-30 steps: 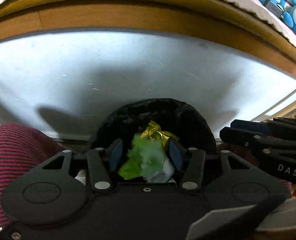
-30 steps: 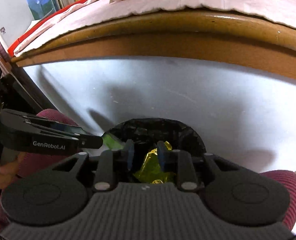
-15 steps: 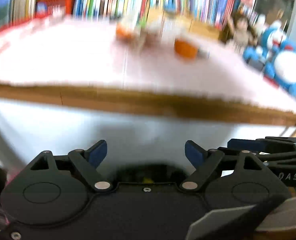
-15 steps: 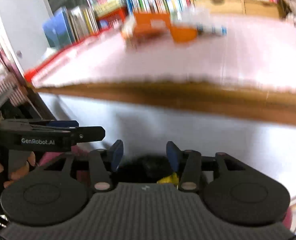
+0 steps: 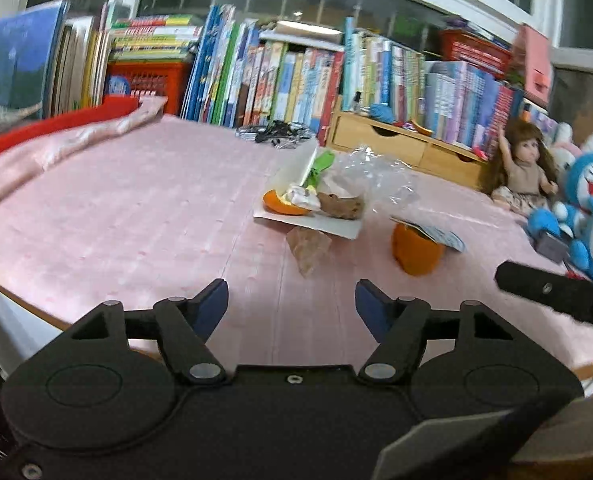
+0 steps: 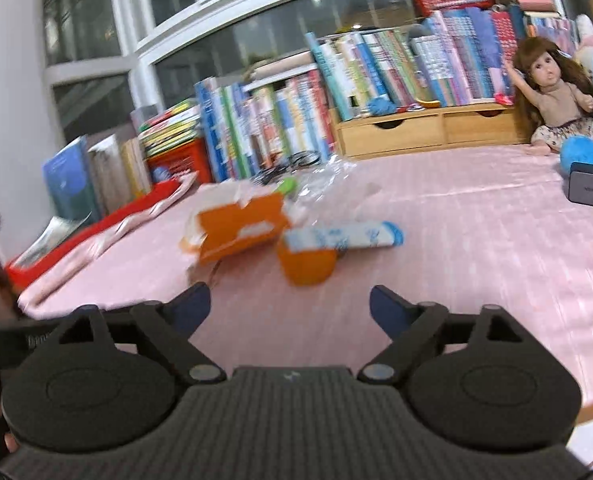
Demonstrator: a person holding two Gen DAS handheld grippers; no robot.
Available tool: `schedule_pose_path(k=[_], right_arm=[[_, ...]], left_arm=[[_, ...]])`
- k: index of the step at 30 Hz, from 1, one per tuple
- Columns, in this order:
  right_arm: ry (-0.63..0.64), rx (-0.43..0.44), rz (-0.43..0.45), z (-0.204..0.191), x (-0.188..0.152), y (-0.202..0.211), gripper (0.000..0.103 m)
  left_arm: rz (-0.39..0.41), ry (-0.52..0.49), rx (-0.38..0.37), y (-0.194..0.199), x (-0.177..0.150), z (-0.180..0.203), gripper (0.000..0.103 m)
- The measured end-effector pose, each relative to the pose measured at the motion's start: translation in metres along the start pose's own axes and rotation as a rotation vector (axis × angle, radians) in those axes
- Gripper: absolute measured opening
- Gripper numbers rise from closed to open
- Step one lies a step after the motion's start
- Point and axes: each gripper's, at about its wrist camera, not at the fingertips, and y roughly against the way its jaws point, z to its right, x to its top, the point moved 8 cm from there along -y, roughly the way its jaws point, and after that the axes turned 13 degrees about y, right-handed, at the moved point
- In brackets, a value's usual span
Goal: Collect trash
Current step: 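Grasp the white-blue tube bag with the right tool while the left tool grasps a small wrapper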
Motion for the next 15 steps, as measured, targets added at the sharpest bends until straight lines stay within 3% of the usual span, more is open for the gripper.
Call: schedule_pose_path(k=[4,10,15], right_arm=[[-0.160,0.026,-0.044,0.018,0.005,-0.027,0.098],[-0.543,0.098,-0.105,0.056,-0.001,-0.070,0.098],[-0.610,0.084,-0.123,0.064,0.002,-0.098,0.093]], left_arm=[[0.004,0.019,0.035,-0.031,0.007,-0.004,0.057],[0.000,-0.029,0.015,-0.056,0.011,0.009,0.057],[0.002,-0.041,0.026,-0.074,0.010,0.017,0.047]])
